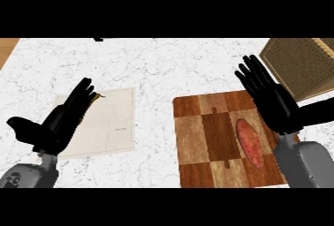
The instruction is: Pick the sweet potato from the cutting board and place it in the basket
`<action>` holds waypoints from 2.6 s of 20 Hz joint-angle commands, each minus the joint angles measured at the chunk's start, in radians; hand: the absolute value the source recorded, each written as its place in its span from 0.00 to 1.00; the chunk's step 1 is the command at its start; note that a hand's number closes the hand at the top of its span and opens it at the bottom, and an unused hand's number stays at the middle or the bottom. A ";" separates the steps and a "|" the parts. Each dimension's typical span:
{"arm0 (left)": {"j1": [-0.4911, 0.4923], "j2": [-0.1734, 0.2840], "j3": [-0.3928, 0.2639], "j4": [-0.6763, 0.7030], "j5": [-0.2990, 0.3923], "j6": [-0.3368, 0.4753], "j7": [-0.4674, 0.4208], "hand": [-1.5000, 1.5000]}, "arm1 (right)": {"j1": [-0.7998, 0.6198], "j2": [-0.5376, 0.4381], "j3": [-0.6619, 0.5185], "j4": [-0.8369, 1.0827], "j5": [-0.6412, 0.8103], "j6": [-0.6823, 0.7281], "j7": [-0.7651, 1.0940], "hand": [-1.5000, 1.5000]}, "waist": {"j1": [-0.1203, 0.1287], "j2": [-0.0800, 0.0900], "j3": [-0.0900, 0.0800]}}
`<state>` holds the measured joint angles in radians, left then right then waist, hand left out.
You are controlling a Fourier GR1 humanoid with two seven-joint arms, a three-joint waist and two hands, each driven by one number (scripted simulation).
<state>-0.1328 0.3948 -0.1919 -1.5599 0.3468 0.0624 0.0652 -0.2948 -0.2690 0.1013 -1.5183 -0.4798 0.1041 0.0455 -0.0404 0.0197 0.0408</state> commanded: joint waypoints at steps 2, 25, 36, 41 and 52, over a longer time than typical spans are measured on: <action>0.044 -0.002 -0.016 0.047 -0.027 0.044 0.092 0.50 | -0.009 -0.002 -0.005 0.016 -0.077 0.128 -0.021 1.00 | 0.043 -0.017 -0.039; 0.289 -0.010 -0.019 0.164 -0.068 0.112 0.118 0.50 | -0.251 -0.495 0.020 -0.409 0.413 0.404 0.189 0.00 | 0.031 -0.024 -0.044; 0.227 -0.043 -0.039 0.153 -0.084 0.131 0.168 0.50 | -0.427 -0.847 -0.042 -0.231 0.178 0.902 0.212 0.00 | 0.046 -0.016 -0.044; 0.258 -0.019 -0.022 0.165 -0.076 0.089 0.144 0.50 | -0.434 -0.922 -0.079 -0.187 0.188 1.021 0.139 0.00 | 0.050 -0.016 -0.042; 0.239 -0.036 0.004 0.231 -0.099 0.083 0.112 0.50 | -0.362 -0.808 -0.031 -0.232 0.282 0.943 0.112 0.00 | 0.044 -0.015 -0.042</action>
<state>0.0599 0.3726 -0.1662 -1.4660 0.2659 0.1605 0.1661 -0.6643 -1.1157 0.0591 -1.7456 -0.2211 1.0450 0.1561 0.0049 -0.0080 0.0116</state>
